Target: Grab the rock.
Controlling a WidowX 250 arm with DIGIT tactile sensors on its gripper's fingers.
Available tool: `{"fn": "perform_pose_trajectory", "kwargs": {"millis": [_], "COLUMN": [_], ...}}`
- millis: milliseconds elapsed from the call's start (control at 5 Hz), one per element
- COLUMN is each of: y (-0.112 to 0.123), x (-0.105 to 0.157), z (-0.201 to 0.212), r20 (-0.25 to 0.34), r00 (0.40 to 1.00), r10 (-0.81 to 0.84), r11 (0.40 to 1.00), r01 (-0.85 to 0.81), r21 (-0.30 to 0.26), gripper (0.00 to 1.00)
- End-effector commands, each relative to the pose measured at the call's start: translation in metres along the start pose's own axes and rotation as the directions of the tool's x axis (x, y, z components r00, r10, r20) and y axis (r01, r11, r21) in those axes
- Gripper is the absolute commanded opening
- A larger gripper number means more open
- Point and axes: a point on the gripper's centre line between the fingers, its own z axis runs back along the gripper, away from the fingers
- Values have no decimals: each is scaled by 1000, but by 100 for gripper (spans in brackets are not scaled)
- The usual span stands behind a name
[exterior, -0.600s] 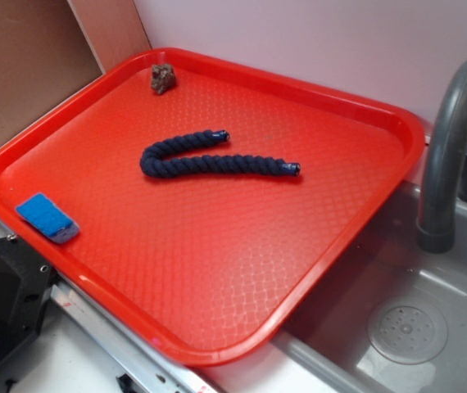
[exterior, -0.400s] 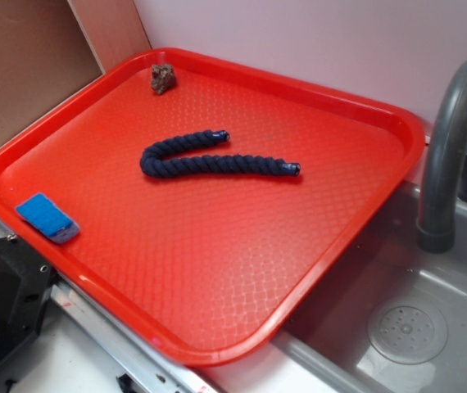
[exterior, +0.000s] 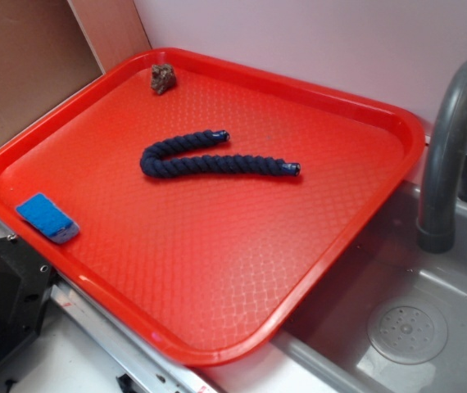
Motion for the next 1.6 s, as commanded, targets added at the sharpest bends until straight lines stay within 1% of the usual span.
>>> {"fn": "perform_pose_trajectory", "kwargs": {"millis": [0,200,400,600,800,1000,1200,1400], "y": [36,61,68,81,85,91,98,103], "x": [45,70,87,114,137,153,163,178], "z": [-39,-74,-97,-132,-158,-180,-196,-207], "r20": [63,142,191,245,282,298,310,321], "r00": [979,955,945,930,923,921,921,918], "r10": [195,262,267,274,261,252,234,233], "r11": [979,960,957,950,949,943,940,937], "r01": [-198,-273,-283,-301,-299,-303,-296,-301], "r21": [53,68,65,79,100,139,171,179], "gripper": [100,100,100,100,100,100,100,100]}}
